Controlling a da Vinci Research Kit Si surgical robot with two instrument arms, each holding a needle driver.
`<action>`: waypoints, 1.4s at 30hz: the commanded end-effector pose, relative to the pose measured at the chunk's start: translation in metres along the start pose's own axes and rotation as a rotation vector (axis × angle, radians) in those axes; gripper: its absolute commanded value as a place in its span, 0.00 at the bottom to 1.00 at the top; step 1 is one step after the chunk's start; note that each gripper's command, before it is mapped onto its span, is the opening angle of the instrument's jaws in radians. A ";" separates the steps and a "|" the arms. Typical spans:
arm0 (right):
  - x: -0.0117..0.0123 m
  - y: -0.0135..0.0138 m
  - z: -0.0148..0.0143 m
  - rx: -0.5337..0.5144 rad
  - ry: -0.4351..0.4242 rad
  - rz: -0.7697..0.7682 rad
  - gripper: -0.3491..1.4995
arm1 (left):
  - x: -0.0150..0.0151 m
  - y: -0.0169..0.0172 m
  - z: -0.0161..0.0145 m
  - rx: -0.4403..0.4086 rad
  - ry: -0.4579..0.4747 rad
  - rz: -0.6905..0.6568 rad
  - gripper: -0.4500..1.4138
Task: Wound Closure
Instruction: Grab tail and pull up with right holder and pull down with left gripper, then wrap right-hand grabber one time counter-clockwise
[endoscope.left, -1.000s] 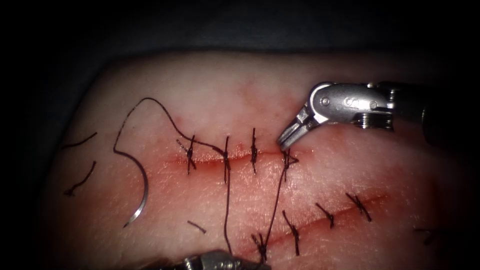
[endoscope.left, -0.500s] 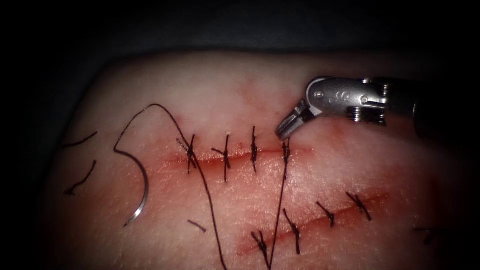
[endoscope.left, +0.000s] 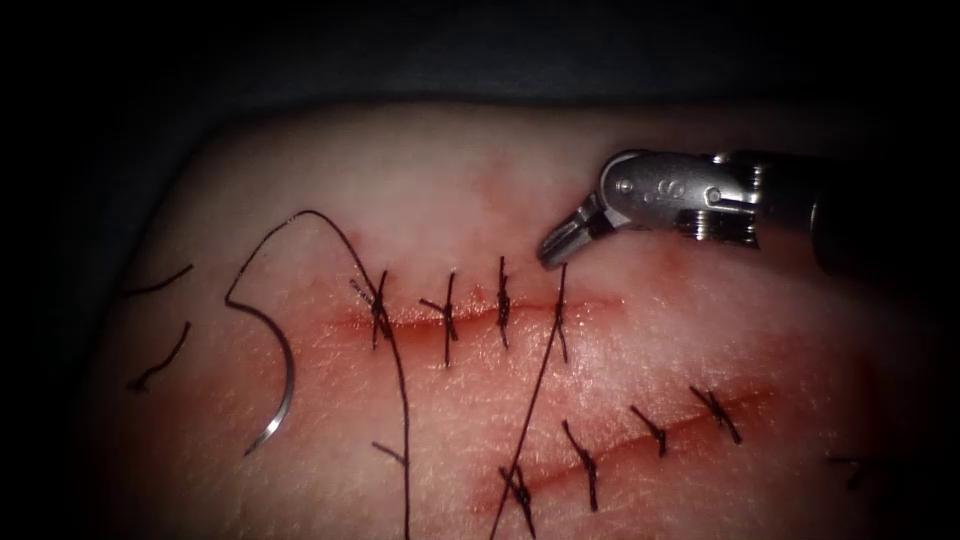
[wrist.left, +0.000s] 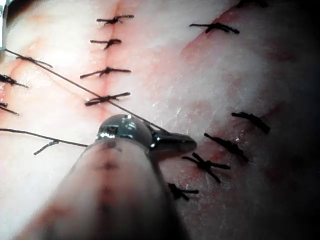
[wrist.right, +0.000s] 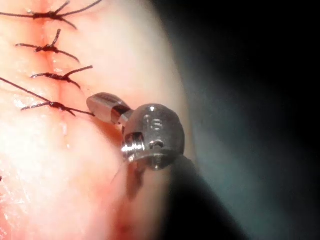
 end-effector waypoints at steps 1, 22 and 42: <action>0.0005 0.0011 0.0006 -0.002 -0.001 -0.003 0.00 | 0.0001 -0.0013 0.0002 -0.010 -0.002 0.012 0.00; 0.0026 -0.0017 -0.0112 -0.322 0.303 0.120 0.79 | 0.0056 -0.0060 -0.0143 0.905 -0.104 0.035 0.00; 0.0016 -0.0074 -0.0002 -0.188 0.329 -0.011 0.00 | 0.0084 -0.0110 -0.0237 1.097 -0.007 0.037 0.00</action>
